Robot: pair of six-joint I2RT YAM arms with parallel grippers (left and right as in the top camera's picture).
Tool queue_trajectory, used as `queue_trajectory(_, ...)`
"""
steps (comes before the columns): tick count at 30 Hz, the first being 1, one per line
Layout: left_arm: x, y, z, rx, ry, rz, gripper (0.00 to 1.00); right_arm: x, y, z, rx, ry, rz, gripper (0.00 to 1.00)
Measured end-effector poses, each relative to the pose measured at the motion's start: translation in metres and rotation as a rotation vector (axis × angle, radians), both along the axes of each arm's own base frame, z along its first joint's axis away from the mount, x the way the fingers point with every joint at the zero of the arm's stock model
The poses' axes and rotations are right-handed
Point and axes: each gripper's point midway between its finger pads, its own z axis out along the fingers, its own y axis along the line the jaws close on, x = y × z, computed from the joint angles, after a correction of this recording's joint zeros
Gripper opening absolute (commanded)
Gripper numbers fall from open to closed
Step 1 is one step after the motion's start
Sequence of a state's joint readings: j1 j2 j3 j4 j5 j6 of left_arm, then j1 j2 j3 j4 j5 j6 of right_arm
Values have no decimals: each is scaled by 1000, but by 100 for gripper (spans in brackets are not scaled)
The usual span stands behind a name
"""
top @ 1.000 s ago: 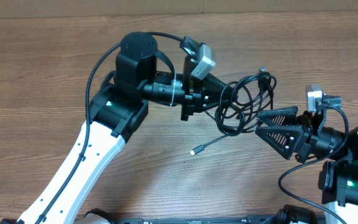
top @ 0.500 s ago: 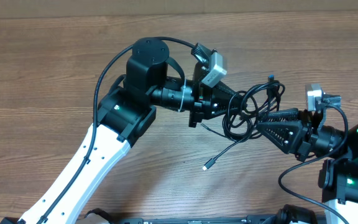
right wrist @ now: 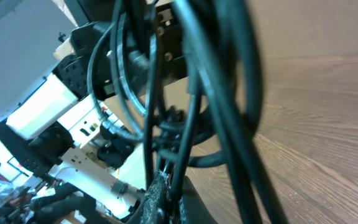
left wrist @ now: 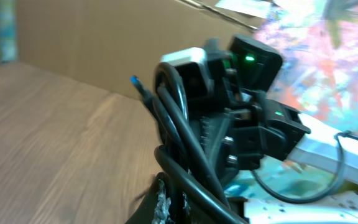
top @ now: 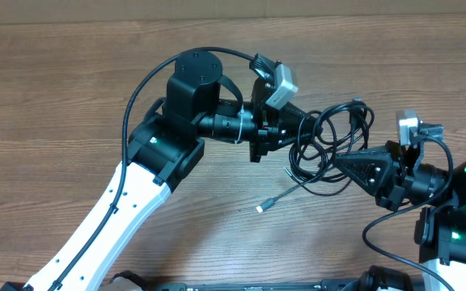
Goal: Untangle cables
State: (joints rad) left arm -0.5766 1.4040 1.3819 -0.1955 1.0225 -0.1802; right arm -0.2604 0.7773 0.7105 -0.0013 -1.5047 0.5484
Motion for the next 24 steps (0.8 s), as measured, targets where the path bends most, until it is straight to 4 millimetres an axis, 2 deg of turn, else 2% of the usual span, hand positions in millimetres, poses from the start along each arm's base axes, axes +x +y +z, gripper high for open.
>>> queue_trajectory(8,40,5,-16,67,98,257,4,-5,2,-1,0,0,32,4)
queue_trajectory(15,67,14,-22,83,164,438,4,-5,1,-1,-1,-5,32,4)
queue_trajectory(18,72,16,-23,85,170,474,4,-5,1,-1,0,-1,32,4)
queue_trajectory(20,74,18,-24,86,172,489,4,-5,2,-2,3,8,32,29)
queue_trajectory(21,75,18,-23,86,171,492,4,-5,1,-3,5,18,32,38)
queue_trajectory(24,74,17,-23,88,158,483,4,-5,2,-4,8,29,32,45)
